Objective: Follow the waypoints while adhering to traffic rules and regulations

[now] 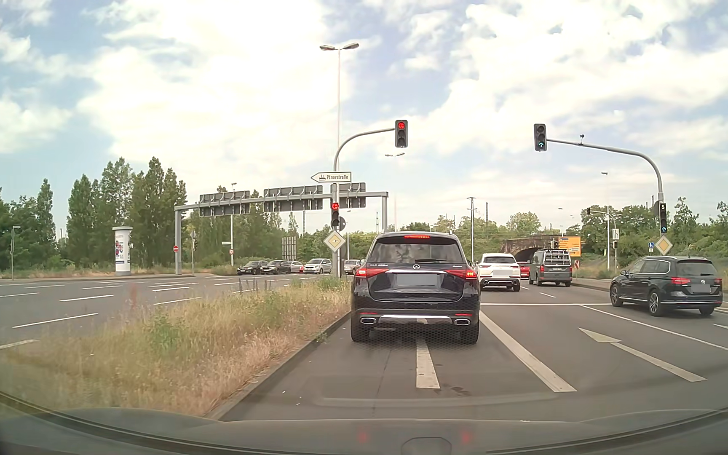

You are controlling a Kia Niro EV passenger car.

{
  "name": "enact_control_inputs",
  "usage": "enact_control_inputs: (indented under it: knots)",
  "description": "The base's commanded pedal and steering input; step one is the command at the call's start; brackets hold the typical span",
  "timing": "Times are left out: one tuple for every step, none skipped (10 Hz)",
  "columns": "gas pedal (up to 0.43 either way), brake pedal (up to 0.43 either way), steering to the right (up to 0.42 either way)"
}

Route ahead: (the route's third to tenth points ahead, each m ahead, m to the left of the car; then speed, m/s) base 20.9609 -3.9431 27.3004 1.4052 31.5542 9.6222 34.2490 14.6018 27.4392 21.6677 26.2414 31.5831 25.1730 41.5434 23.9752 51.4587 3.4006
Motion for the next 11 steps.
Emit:
enact_control_inputs:
  knots:
    - [0.000, 0.274, 0.116]
    - [0.000, 0.280, 0.092]
    - [0.000, 0.287, 0.071]
    - [0.000, 0.293, 0.053]
    - [0.000, 0.305, 0.036]
    - [0.000, 0.311, 0.021]
    - [0.000, 0.323, 0.013]
    - [0.000, 0.329, 0.011]
    - [0.000, 0.335, 0.011]
    - [0.000, 0.348, 0.011]
    - [0.000, 0.354, 0.011]
